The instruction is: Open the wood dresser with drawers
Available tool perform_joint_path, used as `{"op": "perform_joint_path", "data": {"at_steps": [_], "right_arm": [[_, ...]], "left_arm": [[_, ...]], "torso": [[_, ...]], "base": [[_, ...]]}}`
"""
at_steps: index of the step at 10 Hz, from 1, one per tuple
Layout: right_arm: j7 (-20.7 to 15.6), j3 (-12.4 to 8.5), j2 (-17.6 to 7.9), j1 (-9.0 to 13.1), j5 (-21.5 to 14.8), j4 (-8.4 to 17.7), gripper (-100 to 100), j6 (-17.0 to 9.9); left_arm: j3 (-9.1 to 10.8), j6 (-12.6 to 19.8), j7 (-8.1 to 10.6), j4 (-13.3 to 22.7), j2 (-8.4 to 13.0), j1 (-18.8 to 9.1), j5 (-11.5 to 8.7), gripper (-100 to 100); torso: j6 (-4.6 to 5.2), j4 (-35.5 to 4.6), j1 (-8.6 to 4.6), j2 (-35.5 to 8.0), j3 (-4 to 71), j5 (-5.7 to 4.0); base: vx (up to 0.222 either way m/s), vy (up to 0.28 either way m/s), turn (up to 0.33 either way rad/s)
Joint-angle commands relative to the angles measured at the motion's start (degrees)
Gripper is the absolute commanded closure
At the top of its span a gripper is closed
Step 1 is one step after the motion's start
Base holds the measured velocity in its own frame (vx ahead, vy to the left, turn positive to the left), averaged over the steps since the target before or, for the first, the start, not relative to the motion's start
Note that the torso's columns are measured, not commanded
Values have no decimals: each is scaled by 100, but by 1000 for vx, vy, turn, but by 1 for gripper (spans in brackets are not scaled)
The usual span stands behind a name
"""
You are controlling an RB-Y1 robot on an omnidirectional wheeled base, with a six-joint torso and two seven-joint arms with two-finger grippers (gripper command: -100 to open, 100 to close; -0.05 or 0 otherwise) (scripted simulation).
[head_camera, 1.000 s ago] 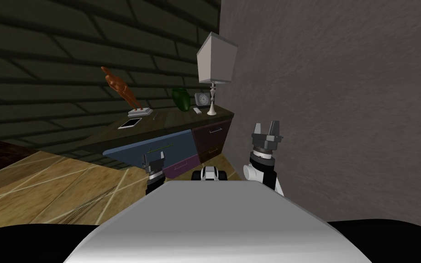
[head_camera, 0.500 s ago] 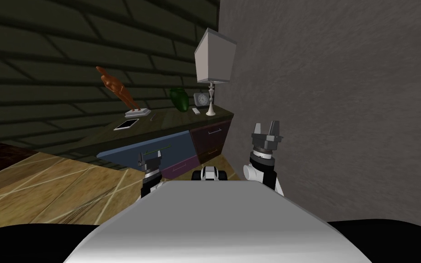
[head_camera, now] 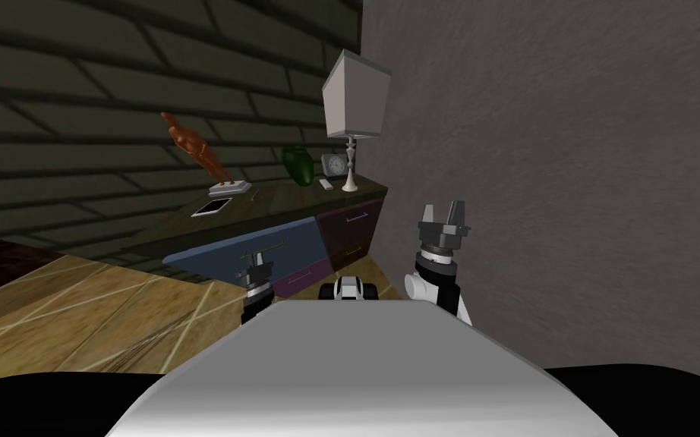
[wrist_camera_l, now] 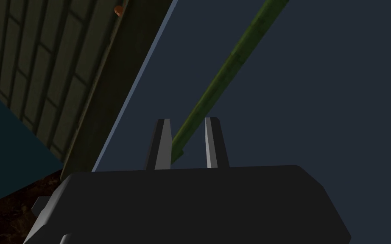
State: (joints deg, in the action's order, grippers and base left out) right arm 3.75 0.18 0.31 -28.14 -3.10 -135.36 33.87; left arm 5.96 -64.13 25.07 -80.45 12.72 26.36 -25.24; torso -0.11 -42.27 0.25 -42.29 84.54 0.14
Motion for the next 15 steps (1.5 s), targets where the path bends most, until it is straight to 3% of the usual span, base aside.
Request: {"op": "perform_joint_path", "data": {"at_steps": [1,2,4,5,7,8,10,12,14,15], "right_arm": [[0,0,0,1,0,0,0,0],[0,0,0,1,0,0,0,0],[0,0,0,2,0,0,0,0],[0,0,0,1,0,0,0,0],[0,0,0,1,0,0,0,0],[0,0,0,1,0,0,0,0],[0,0,0,1,0,0,0,0],[0,0,0,0,0,0,0,0],[0,0,0,1,0,0,0,0],[0,0,0,1,0,0,0,0]], "left_arm": [[93,-4,-52,404,-1,-452,52,100],[93,-4,-52,480,-1,-499,52,100],[185,-8,-104,867,-1,-947,105,100],[185,-8,-104,960,-1,-999,105,100],[278,-12,-156,1318,-2,-1452,157,100],[278,-12,-156,1434,-2,-1498,157,100],[371,-16,-208,1811,-2,-1974,209,100],[371,-16,-208,1921,-2,-1997,209,100],[463,-20,-260,2297,-3,-2473,261,100],[463,-20,-260,2401,-3,-2496,261,100]], "torso": [[4,-1,0,-15,-8,1],[-3,2,5,-19,-14,7],[-10,4,16,-13,-7,8],[-13,6,24,-6,-6,12],[-17,8,28,-4,-2,12],[-20,3,28,-12,-8,9],[-22,9,26,-7,-3,12],[-29,8,33,-1,-2,11],[-28,10,40,-13,-6,16],[-27,5,34,-23,-15,15]], "base": [[-131,-1,-28],[-84,-17,-15],[-137,-14,-10],[-70,-5,-5],[-132,-6,-11],[-63,-1,-12],[-126,-19,-9],[-38,7,-6],[-125,2,-9],[-64,-6,-17]]}}
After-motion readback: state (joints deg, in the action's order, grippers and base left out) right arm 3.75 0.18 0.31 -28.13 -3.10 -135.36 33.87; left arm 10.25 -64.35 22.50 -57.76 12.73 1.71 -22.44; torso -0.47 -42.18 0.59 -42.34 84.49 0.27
